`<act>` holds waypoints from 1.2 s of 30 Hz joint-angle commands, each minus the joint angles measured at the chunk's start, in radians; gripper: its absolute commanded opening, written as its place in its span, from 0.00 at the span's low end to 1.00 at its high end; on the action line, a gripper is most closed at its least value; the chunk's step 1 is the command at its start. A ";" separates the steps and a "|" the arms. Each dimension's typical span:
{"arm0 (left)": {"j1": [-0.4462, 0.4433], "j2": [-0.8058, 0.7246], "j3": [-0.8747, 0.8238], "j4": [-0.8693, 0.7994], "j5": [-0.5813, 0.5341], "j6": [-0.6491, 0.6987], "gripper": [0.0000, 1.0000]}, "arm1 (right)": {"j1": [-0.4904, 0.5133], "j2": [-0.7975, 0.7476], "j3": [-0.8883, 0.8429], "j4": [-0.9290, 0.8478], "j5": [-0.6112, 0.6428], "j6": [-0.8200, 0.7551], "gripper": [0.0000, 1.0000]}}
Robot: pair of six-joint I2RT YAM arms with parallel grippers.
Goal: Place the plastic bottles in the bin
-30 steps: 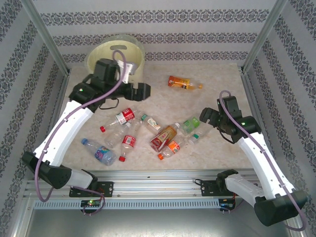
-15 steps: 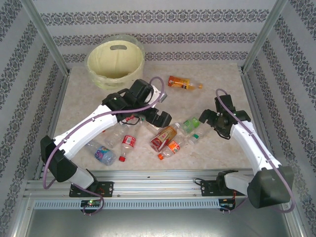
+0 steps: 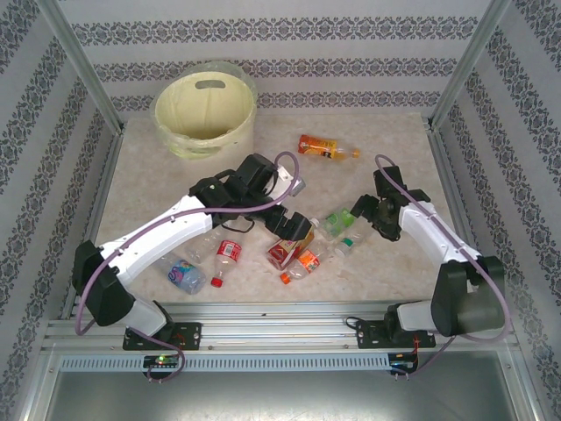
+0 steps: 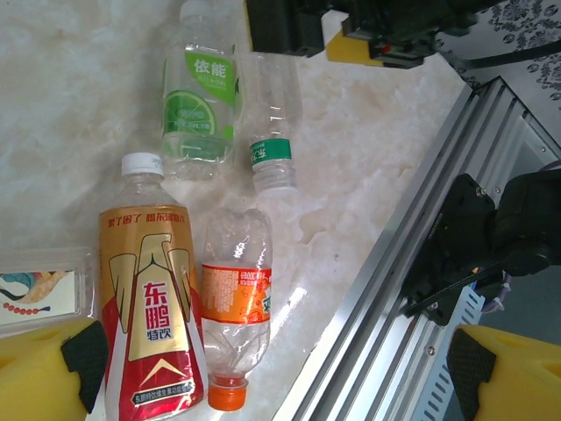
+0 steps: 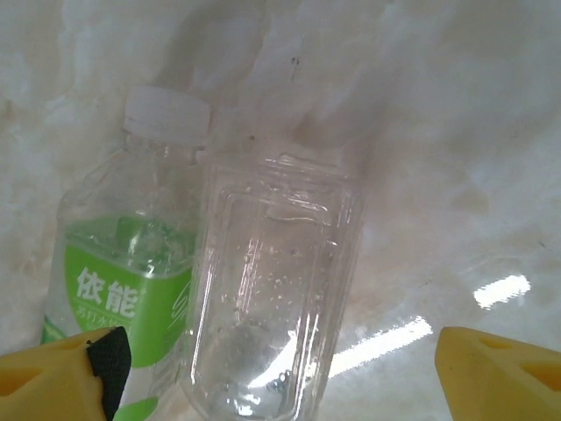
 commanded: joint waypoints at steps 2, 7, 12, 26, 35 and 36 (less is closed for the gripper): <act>-0.012 -0.057 0.000 0.051 0.043 0.023 1.00 | -0.011 0.036 -0.029 0.055 -0.004 0.033 0.86; -0.027 -0.042 0.046 -0.031 -0.010 0.055 1.00 | -0.014 0.065 -0.045 0.097 -0.001 0.046 0.82; -0.027 -0.082 -0.017 0.052 0.011 0.038 1.00 | -0.017 0.099 -0.049 0.125 -0.011 0.048 0.81; -0.036 -0.094 -0.065 0.090 -0.049 0.047 1.00 | -0.017 0.167 -0.053 0.178 -0.019 0.047 0.78; -0.035 -0.076 -0.018 0.037 -0.129 -0.001 1.00 | -0.017 0.122 -0.049 0.192 -0.038 0.023 0.63; -0.035 -0.073 -0.014 0.031 -0.133 -0.007 1.00 | -0.017 0.099 -0.051 0.190 -0.038 0.018 0.63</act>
